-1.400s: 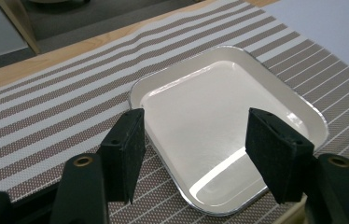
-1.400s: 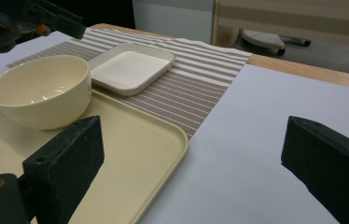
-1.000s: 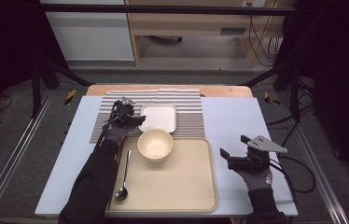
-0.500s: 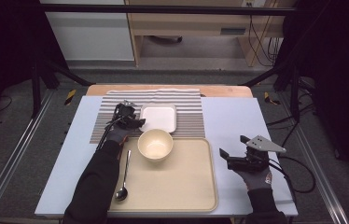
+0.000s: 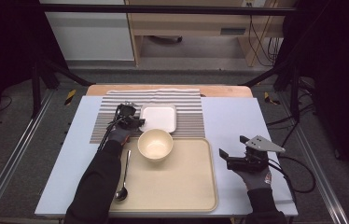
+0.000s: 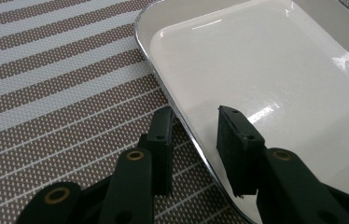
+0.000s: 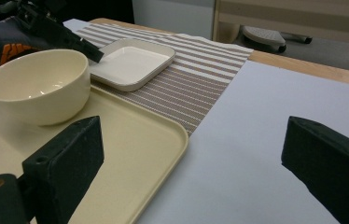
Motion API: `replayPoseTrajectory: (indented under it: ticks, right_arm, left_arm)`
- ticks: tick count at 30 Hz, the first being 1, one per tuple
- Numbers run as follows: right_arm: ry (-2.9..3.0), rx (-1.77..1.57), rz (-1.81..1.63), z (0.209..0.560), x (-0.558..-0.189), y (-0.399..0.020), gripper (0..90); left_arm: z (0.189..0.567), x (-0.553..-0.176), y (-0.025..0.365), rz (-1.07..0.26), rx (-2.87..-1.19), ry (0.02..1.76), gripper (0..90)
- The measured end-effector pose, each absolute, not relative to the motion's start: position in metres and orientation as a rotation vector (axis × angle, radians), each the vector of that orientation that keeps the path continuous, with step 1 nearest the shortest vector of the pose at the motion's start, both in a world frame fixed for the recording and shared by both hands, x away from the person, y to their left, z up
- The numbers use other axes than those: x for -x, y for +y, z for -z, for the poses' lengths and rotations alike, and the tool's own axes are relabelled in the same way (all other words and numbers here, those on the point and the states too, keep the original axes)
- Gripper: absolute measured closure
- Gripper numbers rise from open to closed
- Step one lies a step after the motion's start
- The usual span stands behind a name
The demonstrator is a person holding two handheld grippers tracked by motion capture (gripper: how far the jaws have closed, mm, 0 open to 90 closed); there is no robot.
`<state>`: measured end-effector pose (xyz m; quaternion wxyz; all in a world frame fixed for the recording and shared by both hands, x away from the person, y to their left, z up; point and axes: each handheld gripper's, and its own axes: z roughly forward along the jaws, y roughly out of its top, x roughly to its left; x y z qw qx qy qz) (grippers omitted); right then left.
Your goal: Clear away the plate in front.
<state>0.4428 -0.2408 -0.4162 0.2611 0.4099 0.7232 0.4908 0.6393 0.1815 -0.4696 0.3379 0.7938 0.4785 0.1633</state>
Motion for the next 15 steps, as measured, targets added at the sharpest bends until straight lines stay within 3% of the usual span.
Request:
replayPoseTrajectory:
  ticks: [15]
  right_arm:
    - [1.960, -1.114, -1.331, 0.4162, -0.4430, -0.2406, 6.0]
  left_arm:
    - [0.4678, -0.6413, 0.1756, -0.411, -2.010, 1.362, 80.1]
